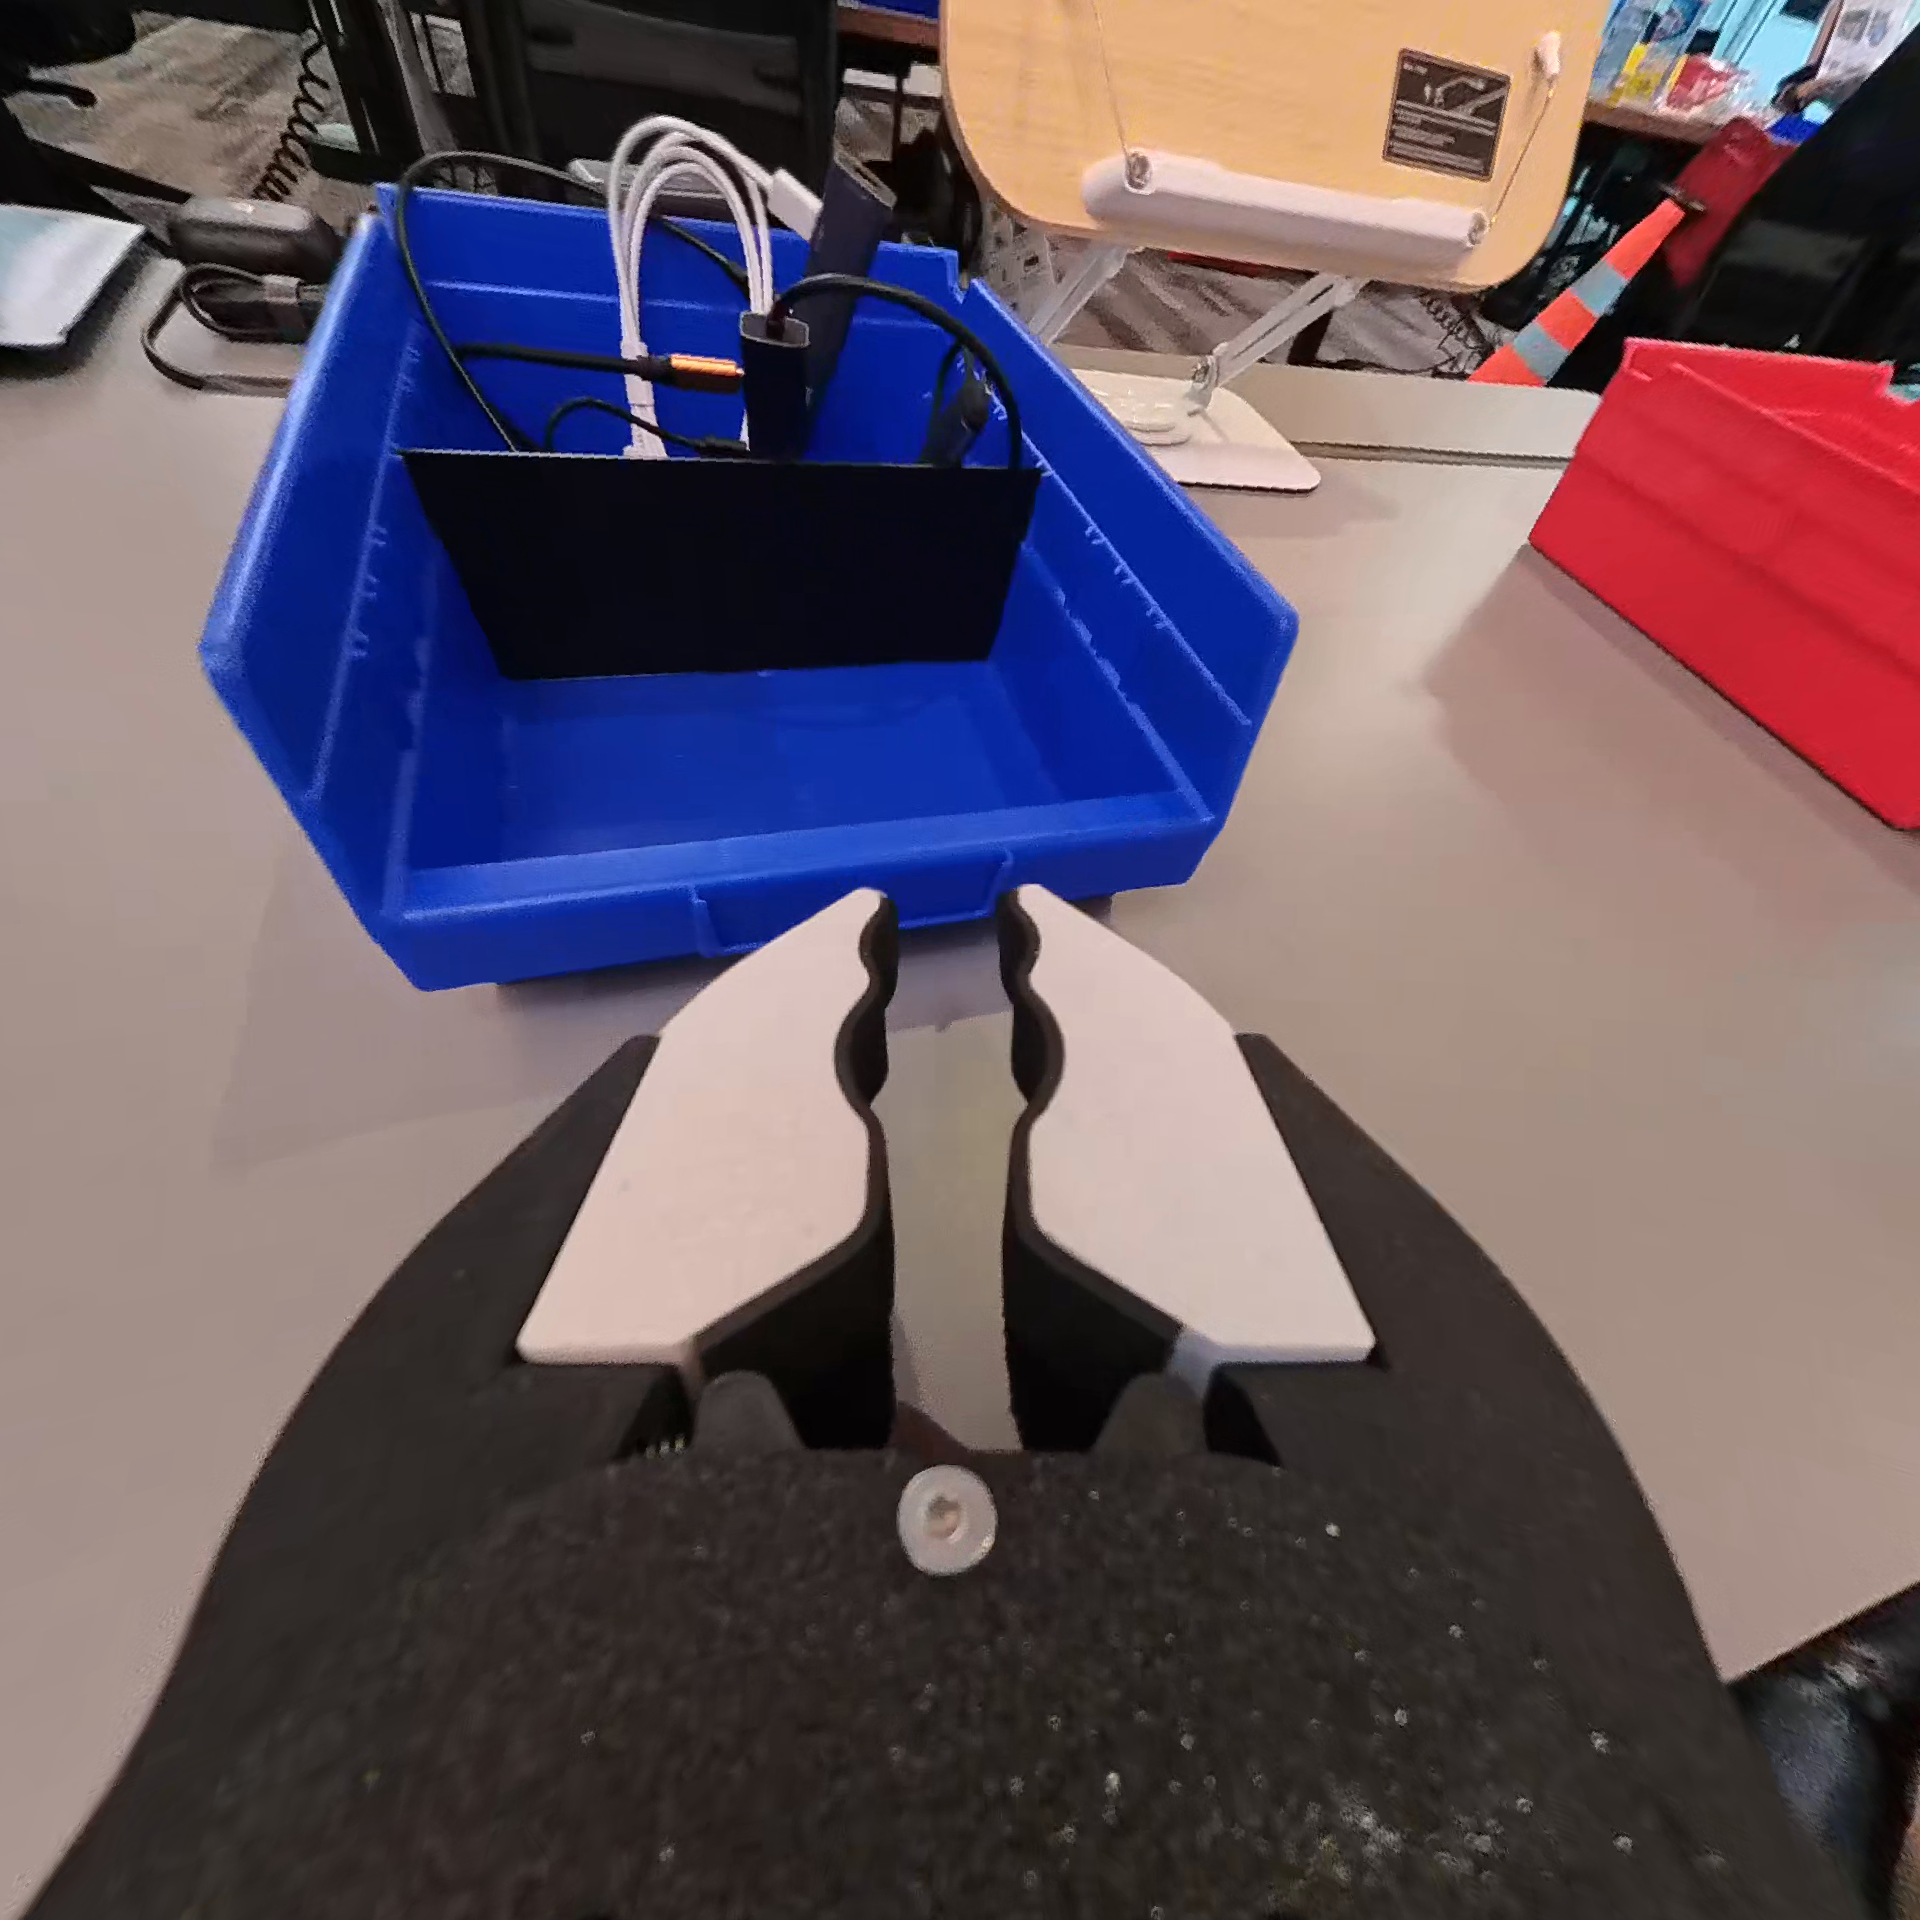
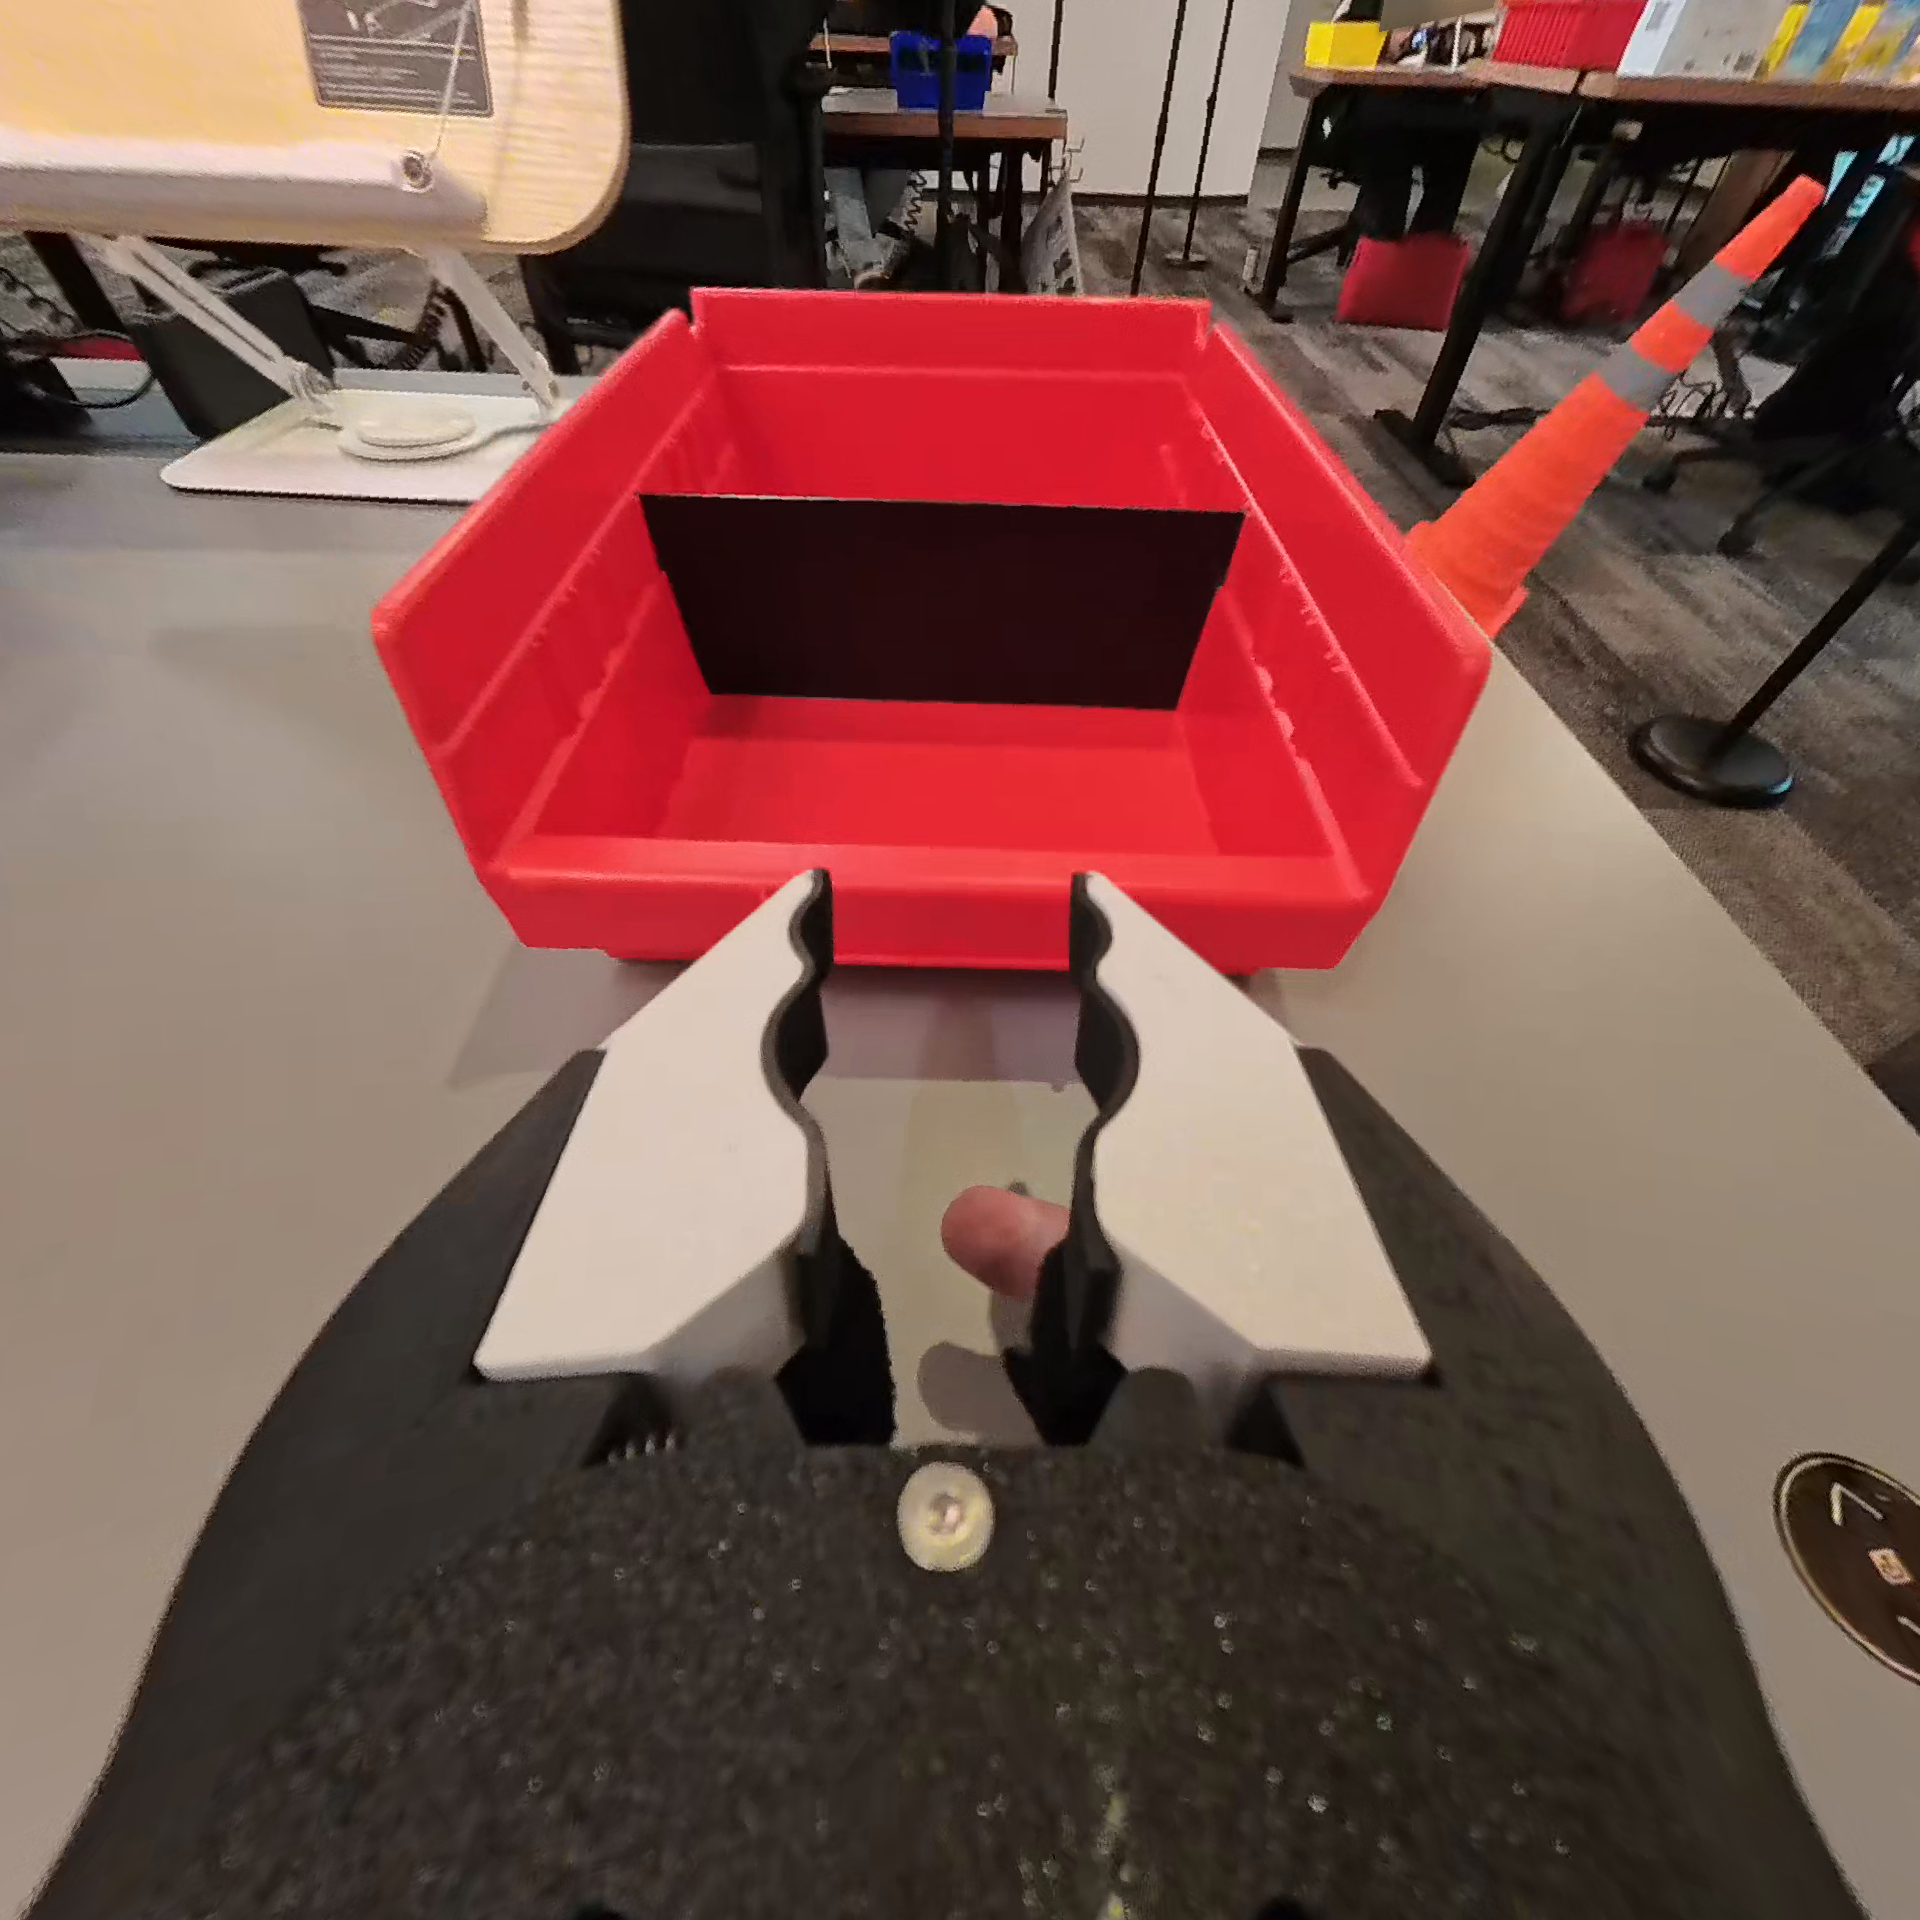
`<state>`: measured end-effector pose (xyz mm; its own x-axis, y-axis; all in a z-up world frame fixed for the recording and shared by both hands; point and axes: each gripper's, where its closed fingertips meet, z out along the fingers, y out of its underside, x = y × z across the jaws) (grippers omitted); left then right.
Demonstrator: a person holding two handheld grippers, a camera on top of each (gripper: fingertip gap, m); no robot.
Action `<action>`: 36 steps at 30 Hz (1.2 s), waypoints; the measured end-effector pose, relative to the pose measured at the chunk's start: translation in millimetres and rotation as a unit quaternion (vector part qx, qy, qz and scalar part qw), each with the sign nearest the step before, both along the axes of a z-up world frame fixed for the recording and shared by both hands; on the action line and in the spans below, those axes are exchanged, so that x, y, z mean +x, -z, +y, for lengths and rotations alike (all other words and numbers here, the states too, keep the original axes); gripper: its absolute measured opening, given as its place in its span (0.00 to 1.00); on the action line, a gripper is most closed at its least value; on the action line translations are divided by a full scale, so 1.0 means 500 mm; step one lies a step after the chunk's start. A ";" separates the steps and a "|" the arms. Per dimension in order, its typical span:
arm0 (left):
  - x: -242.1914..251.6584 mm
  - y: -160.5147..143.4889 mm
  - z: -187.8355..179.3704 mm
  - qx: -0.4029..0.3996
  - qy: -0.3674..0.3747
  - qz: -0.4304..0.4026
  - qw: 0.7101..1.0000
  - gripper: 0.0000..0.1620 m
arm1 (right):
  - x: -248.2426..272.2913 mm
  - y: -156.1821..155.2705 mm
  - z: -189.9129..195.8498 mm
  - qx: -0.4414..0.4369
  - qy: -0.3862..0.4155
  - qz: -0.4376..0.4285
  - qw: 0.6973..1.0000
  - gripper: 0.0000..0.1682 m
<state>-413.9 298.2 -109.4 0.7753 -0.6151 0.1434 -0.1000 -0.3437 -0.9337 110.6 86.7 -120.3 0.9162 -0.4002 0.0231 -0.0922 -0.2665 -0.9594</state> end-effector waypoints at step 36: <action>0.048 0.040 -0.026 -0.027 -0.006 0.070 0.997 0.30 | -0.426 0.005 0.074 -0.001 -0.294 0.083 0.952 0.28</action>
<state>-389.8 285.2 -129.2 0.7974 -0.5999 0.0660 -0.2234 -0.3950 -0.8911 -102.4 123.9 -122.8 0.9728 0.1836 -0.1411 -0.0765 -0.3206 -0.9441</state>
